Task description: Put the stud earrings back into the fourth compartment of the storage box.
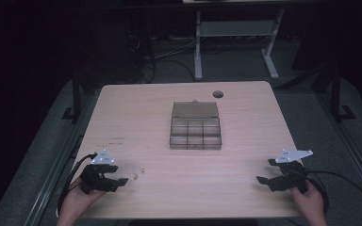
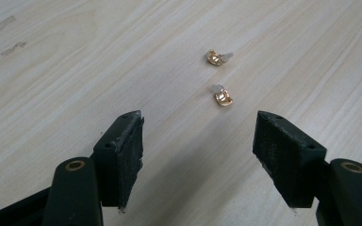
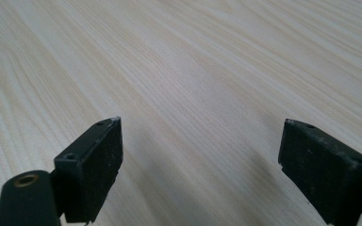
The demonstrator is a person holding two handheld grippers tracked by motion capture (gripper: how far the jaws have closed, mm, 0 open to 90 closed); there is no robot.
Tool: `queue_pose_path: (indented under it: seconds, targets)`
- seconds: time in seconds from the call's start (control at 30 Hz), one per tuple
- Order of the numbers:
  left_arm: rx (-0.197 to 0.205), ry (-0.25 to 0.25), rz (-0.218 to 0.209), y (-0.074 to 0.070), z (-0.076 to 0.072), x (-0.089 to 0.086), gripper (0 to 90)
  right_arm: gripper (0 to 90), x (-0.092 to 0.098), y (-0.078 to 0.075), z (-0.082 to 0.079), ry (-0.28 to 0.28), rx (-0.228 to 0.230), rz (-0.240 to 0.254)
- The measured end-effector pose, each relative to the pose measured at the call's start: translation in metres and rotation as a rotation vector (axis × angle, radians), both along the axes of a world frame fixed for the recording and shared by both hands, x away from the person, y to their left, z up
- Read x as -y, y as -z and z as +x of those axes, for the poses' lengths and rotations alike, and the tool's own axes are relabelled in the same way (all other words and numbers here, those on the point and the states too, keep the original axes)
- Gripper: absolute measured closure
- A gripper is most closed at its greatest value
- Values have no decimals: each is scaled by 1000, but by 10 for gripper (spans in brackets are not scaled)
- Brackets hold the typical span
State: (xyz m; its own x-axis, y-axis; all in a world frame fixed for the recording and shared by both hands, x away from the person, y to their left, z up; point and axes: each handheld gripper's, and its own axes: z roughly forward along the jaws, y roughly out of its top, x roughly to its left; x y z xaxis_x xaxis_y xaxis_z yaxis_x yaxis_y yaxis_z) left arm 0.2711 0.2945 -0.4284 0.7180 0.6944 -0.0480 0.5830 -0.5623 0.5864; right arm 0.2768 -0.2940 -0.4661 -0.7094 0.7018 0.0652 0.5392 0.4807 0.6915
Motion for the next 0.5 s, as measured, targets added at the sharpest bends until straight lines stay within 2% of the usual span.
queue_pose_path:
  seconds: [0.17, 0.5]
  targets:
    - [-1, -1, -4, -1, 0, 2, 332, 140, 0, 0, 0, -3, 0, -1]
    - [-2, 40, 4, -4, 2, 14, 348, 139, -1, 0, 0, -9, 0, -9]
